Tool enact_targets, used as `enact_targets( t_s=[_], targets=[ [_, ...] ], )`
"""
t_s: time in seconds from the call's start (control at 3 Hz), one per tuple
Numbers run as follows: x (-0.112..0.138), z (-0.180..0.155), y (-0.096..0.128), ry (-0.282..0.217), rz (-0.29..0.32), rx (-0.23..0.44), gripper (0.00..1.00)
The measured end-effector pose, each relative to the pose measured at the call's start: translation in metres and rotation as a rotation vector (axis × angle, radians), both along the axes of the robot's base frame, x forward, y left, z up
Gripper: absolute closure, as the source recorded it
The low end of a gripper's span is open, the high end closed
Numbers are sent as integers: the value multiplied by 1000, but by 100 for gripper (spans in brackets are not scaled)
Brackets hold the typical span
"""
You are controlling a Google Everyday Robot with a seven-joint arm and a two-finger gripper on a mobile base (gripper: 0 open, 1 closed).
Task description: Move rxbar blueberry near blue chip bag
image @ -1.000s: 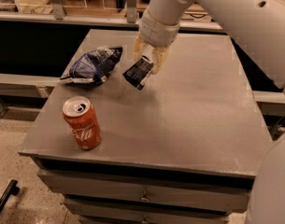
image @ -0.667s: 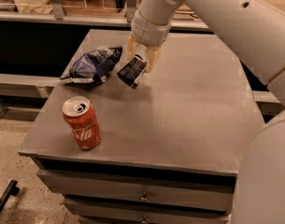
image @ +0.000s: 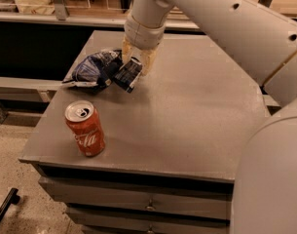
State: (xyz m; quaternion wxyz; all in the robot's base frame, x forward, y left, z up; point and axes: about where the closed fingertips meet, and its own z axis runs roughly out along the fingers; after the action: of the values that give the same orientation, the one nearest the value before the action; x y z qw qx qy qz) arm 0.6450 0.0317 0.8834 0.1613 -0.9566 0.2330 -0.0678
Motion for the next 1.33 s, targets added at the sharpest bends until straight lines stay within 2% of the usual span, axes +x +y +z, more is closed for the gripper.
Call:
enact_targets(
  t_s=[0.67, 1.0, 1.33],
  targets=[
    [0, 1, 11, -25, -50, 5, 18],
    [0, 0, 11, -22, -47, 4, 0],
    [0, 0, 11, -22, -47, 4, 0]
  ],
)
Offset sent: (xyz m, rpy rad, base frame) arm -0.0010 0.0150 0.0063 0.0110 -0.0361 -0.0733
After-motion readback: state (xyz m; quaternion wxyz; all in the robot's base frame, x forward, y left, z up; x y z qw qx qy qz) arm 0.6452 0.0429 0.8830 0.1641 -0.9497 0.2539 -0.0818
